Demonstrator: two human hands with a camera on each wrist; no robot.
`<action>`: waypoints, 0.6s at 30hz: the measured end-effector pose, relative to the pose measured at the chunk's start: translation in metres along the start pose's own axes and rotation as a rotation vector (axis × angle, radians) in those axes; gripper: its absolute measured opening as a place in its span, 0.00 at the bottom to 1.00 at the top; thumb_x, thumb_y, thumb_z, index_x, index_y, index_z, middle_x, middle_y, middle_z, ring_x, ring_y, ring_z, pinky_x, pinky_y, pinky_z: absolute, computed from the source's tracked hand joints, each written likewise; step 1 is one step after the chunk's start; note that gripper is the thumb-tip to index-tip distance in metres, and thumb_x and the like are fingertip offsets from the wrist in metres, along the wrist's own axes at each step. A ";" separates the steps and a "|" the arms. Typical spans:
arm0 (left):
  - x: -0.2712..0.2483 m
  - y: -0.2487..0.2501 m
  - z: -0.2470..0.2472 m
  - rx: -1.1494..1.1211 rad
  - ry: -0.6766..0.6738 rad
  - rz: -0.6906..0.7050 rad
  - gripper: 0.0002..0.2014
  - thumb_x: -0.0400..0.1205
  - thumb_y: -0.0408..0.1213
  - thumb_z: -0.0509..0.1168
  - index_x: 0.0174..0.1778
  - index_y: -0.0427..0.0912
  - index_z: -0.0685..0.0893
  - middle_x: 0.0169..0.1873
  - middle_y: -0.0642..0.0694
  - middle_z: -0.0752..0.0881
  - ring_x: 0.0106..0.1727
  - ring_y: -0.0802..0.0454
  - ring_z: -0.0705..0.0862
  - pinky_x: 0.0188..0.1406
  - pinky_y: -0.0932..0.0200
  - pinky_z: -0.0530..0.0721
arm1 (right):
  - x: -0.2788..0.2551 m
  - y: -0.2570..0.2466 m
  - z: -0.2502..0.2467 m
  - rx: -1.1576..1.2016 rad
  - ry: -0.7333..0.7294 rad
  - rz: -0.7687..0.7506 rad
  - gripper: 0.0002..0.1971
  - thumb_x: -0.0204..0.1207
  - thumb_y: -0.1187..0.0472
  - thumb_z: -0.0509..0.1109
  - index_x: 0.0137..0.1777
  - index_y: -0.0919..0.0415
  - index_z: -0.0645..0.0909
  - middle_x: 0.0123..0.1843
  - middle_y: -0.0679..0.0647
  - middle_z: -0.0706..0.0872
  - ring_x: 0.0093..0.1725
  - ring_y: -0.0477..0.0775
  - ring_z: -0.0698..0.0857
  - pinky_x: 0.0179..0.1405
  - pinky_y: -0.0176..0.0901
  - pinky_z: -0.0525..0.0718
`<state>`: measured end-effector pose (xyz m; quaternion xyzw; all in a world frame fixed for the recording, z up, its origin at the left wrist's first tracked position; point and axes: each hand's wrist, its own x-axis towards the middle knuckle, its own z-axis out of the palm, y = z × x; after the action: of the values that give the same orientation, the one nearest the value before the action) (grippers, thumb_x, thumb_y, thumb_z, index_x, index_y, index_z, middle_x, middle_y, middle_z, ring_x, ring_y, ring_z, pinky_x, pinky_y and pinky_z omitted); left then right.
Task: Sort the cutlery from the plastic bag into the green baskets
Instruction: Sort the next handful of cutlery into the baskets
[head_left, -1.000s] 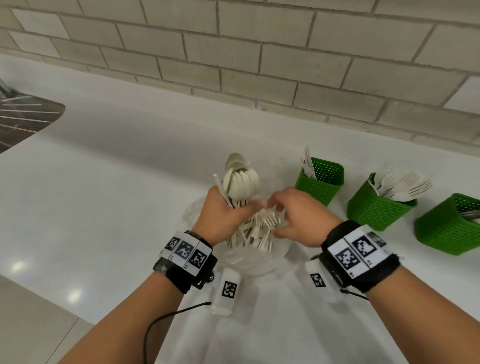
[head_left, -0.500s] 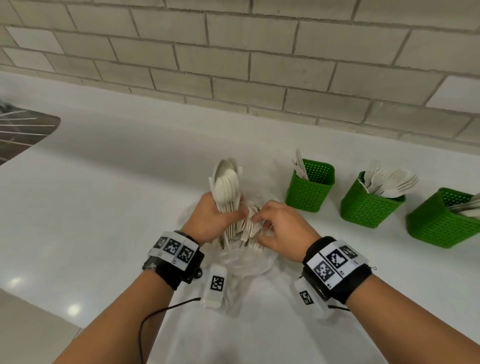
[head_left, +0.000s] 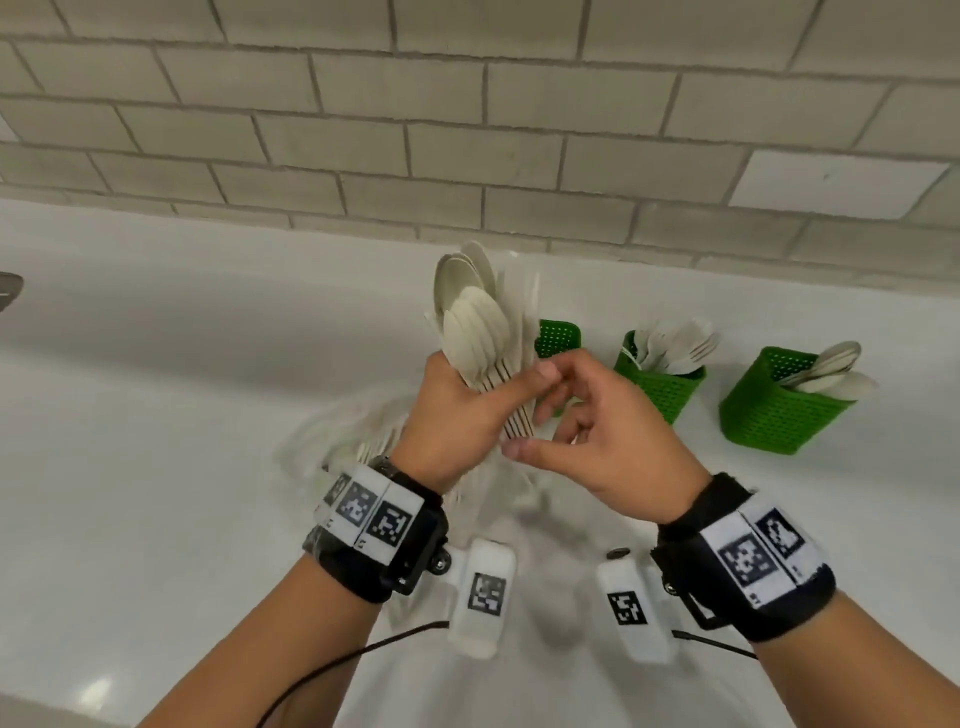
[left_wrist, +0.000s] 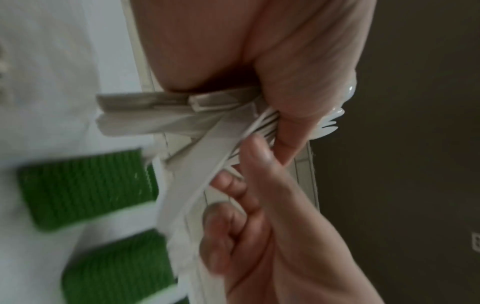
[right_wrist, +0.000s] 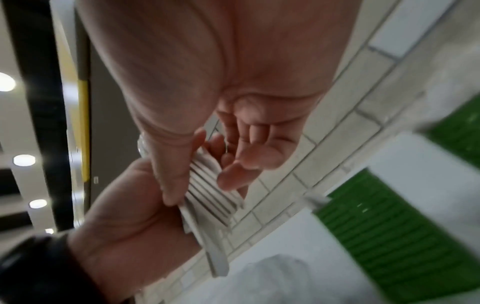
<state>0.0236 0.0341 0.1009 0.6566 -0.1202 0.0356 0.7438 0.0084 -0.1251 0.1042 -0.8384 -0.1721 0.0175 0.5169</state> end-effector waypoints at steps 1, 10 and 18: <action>-0.003 -0.009 0.016 -0.003 -0.022 -0.004 0.04 0.77 0.27 0.74 0.46 0.36 0.88 0.41 0.38 0.91 0.48 0.40 0.90 0.52 0.44 0.89 | -0.007 0.009 -0.007 -0.056 0.042 -0.005 0.28 0.63 0.48 0.84 0.59 0.49 0.76 0.45 0.46 0.85 0.30 0.45 0.82 0.31 0.41 0.83; -0.029 -0.106 0.101 0.073 -0.256 -0.307 0.15 0.72 0.19 0.75 0.45 0.44 0.90 0.42 0.49 0.92 0.46 0.58 0.89 0.47 0.61 0.85 | -0.072 0.111 -0.036 -0.229 -0.013 0.268 0.21 0.67 0.55 0.72 0.61 0.56 0.81 0.52 0.48 0.89 0.50 0.47 0.86 0.51 0.41 0.83; -0.016 -0.099 0.109 -0.028 -0.331 -0.402 0.08 0.80 0.28 0.71 0.54 0.35 0.88 0.48 0.37 0.91 0.50 0.43 0.90 0.53 0.49 0.87 | -0.081 0.110 -0.080 0.140 0.139 0.331 0.19 0.72 0.53 0.79 0.61 0.52 0.82 0.37 0.54 0.82 0.30 0.40 0.80 0.33 0.32 0.78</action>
<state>0.0146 -0.0849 0.0131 0.6537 -0.1078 -0.2224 0.7152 -0.0216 -0.2634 0.0330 -0.8164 0.0058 0.0560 0.5747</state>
